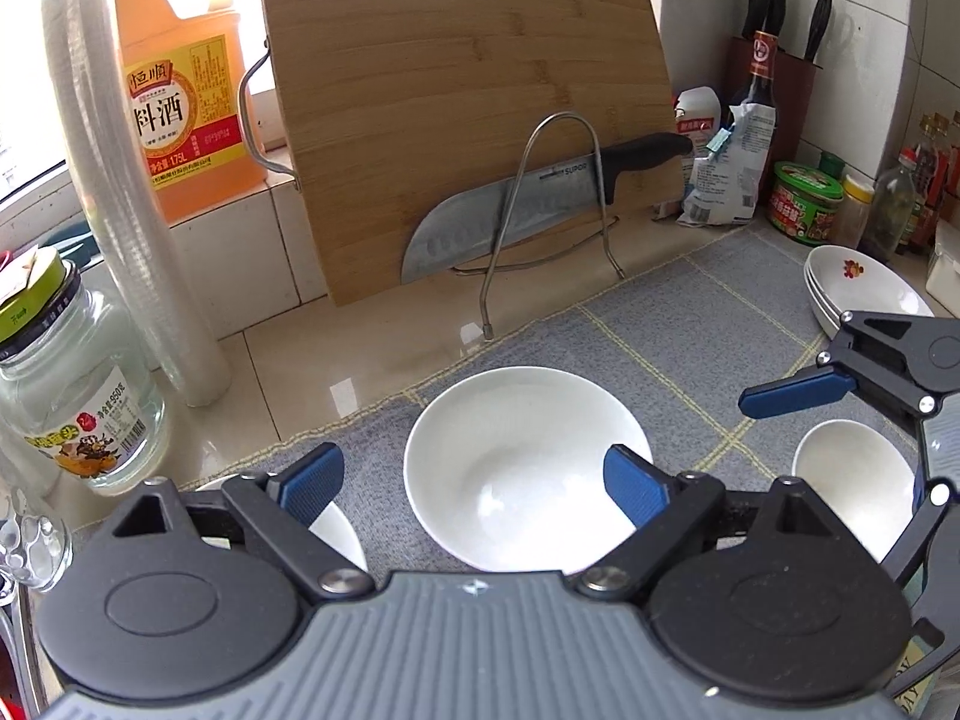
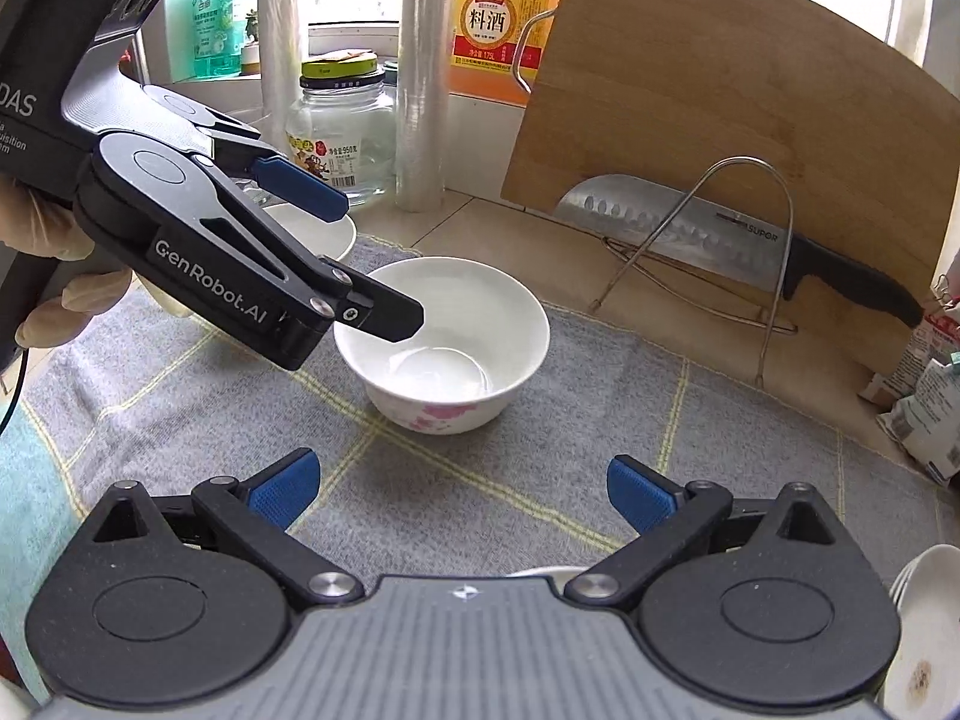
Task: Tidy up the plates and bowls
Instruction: 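Lower the gripped bowl into the pink-flower bowl with the right gripper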
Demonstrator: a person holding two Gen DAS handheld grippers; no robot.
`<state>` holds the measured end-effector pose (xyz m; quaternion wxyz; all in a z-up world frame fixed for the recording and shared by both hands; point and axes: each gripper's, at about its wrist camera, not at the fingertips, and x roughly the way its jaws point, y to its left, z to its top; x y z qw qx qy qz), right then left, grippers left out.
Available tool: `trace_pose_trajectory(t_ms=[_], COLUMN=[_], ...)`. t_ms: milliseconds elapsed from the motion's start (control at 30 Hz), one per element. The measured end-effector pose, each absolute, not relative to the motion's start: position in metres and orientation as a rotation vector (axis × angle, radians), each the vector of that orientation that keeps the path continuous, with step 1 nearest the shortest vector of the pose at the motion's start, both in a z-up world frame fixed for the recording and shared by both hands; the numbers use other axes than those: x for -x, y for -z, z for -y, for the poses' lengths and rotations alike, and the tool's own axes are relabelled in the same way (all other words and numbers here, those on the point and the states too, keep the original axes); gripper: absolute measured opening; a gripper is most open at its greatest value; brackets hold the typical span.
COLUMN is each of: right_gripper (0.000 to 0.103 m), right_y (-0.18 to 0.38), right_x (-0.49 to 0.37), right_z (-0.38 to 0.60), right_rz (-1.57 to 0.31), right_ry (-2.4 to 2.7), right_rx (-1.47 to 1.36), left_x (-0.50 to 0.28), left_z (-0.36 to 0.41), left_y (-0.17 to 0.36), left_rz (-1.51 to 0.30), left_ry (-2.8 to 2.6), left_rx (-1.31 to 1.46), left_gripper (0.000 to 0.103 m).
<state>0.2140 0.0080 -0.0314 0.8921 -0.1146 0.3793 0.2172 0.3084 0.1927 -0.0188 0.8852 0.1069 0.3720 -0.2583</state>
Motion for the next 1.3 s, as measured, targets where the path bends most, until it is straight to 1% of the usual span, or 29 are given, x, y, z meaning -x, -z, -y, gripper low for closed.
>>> trace_pose_trajectory(t_ms=[100,167,300,367,433,667,800,833,967,1033,1300], right_gripper=[0.103,0.103,0.103,0.103,0.103,0.103,0.099,0.097,0.096,0.096,0.092], right_y=[0.034,0.037,0.047,0.049,0.050,0.056,0.057,0.056,0.058,0.059,0.059], right_x=[-0.224,-0.230,-0.239,-0.240,-0.242,-0.247,-0.253,-0.254,-0.256,-0.257,-0.260], right_z=[-0.020,-0.025,-0.029,-0.031,-0.033,-0.039,-0.040,-0.040,-0.042,-0.043,-0.044], right_rz=[-0.787,-0.794,-0.808,-0.804,-0.804,-0.803,-0.808,-0.807,-0.805,-0.801,-0.803], right_ry=[-0.436,-0.419,-0.374,-0.376,-0.381,-0.391,-0.395,-0.398,-0.411,-0.415,-0.426], right_rx=[0.229,0.212,0.188,0.178,0.178,0.185,0.175,0.175,0.190,0.203,0.207], left_x=[-0.319,-0.327,-0.339,-0.342,-0.346,-0.357,-0.362,-0.363,-0.365,-0.367,-0.369], left_z=[-0.194,-0.195,-0.196,-0.194,-0.193,-0.188,-0.188,-0.188,-0.189,-0.189,-0.187], left_y=[0.022,0.025,0.030,0.033,0.036,0.043,0.047,0.047,0.051,0.052,0.053], left_rz=[-0.781,-0.791,-0.826,-0.836,-0.853,-0.890,-0.909,-0.913,-0.925,-0.930,-0.933], left_ry=[0.552,0.565,0.607,0.627,0.645,0.683,0.700,0.705,0.710,0.716,0.734], left_rx=[-0.224,-0.219,-0.199,-0.208,-0.208,-0.223,-0.216,-0.216,-0.211,-0.208,-0.215], left_gripper=[0.092,0.088,0.078,0.076,0.071,0.063,0.056,0.056,0.055,0.052,0.052])
